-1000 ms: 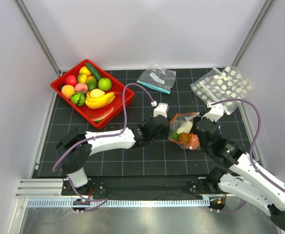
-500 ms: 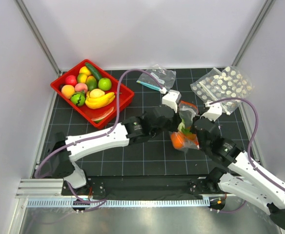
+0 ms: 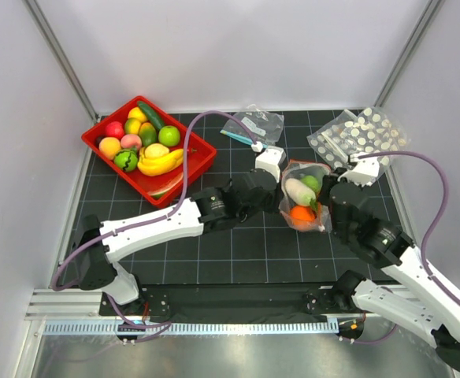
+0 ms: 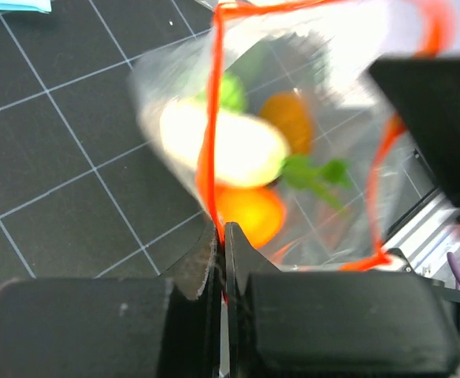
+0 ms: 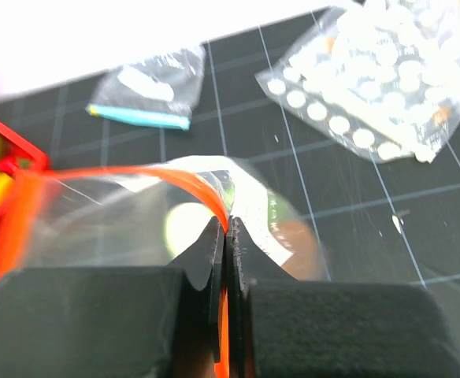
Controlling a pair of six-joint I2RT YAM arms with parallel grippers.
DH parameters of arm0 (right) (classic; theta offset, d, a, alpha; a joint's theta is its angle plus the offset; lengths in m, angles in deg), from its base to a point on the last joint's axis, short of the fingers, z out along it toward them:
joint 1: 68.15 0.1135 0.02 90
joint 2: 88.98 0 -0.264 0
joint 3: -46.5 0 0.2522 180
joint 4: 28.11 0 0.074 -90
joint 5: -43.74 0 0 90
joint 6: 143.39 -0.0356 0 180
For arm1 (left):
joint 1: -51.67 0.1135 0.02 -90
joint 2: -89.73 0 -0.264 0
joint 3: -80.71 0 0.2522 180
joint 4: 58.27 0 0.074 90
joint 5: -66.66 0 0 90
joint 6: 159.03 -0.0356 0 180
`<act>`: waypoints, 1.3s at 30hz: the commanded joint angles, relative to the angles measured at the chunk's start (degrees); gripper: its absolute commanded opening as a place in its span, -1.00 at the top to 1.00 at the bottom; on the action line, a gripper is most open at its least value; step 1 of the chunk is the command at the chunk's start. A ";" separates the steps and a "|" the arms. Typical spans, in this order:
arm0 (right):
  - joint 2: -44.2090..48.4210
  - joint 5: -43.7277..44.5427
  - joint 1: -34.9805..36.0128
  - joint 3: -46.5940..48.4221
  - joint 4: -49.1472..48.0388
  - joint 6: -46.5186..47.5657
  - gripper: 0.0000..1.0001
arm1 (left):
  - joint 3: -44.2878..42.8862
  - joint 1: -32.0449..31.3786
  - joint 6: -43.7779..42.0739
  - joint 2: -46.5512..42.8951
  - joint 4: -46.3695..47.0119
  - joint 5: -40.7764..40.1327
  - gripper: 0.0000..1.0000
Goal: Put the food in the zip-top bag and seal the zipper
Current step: Adjust the zipper food storage bag at the center of the board.
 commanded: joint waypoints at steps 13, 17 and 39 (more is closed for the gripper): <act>-3.22 -2.19 0.22 -4.73 -4.20 -2.74 0.98 | 4.85 4.23 1.42 1.07 0.71 -0.61 -0.70; -3.22 -2.20 0.22 -5.88 -4.65 -2.65 0.98 | 6.52 5.28 0.89 -1.57 0.36 -1.66 -0.89; -2.34 -3.52 0.22 -7.02 -5.35 -2.48 0.98 | 17.33 27.77 1.60 -16.43 -9.22 -2.02 -0.99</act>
